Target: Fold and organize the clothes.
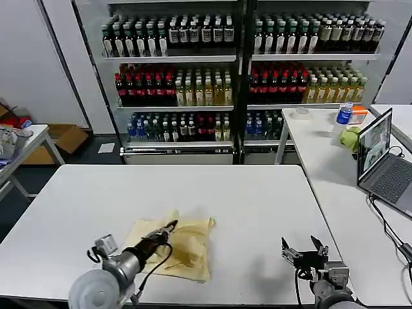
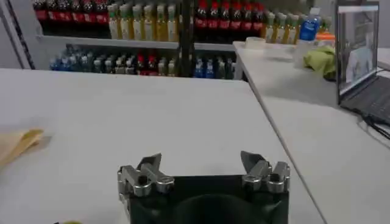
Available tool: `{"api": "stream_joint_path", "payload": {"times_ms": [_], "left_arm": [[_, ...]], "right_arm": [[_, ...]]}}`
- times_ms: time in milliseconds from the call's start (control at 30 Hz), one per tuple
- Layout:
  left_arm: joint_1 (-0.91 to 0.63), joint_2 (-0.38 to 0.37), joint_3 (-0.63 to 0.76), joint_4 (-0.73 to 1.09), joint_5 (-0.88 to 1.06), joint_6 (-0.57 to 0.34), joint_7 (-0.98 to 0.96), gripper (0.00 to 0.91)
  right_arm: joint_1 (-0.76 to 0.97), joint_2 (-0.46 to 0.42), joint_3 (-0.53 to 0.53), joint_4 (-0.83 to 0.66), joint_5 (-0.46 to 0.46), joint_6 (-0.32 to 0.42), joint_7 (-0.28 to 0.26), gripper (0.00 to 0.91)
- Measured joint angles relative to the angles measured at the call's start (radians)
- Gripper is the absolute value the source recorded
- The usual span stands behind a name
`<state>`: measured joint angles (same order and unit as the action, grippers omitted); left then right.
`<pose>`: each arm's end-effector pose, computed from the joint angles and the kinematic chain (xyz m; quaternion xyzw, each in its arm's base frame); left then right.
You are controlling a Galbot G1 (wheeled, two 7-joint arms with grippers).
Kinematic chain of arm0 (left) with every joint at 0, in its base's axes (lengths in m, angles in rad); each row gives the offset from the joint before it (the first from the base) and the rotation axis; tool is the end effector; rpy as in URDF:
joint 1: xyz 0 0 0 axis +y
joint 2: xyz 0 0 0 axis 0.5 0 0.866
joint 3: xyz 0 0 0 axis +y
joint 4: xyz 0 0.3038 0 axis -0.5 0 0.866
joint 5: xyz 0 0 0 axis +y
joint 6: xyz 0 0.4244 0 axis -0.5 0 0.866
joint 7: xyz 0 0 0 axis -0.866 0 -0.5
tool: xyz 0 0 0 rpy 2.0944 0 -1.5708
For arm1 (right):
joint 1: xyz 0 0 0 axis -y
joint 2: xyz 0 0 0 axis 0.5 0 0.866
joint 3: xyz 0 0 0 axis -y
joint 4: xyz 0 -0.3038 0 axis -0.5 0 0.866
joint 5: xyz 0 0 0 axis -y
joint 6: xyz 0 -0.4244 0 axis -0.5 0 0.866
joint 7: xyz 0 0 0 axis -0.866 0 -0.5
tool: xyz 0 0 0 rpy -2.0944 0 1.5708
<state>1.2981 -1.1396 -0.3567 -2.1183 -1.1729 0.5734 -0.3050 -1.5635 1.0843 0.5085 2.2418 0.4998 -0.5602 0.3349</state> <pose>0.3212 -0.0200 -0.1860 -0.1706 -0.9001 0.2842 0.2826 0.2705 -0.0142 -0.1968 0.0004 -0.9713 0.0345 0.2355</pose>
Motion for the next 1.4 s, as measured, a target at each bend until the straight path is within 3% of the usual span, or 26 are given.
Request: {"api": "stream_joint_path", "payload": {"times_ms": [33, 67, 533, 1100, 1400], "left_arm": [[-0.004, -0.003, 0.011, 0.003, 0.005, 0.001, 0.000, 0.403], [-0.007, -0.005, 0.021, 0.006, 0.010, 0.001, 0.001, 0.907], [0.008, 0.009, 0.049, -0.028, 0.030, 0.003, 0.035, 0.907], [0.108, 0.140, -0.218, -0.008, 0.032, 0.004, 0.047, 0.907], [0.128, 0.166, -0.271, 0.082, 0.021, 0.006, 0.069, 0.907]], "right_arm": [[0.001, 0.000, 0.000, 0.000, 0.000, 0.000, 0.000, 0.907], [0.002, 0.000, 0.000, 0.000, 0.001, 0.000, 0.001, 0.907], [0.010, 0.009, -0.010, 0.000, 0.000, -0.001, 0.002, 0.907], [0.029, 0.024, -0.023, -0.004, -0.004, -0.001, 0.001, 0.907], [0.020, 0.029, -0.014, -0.004, -0.007, -0.003, 0.002, 0.907]]}}
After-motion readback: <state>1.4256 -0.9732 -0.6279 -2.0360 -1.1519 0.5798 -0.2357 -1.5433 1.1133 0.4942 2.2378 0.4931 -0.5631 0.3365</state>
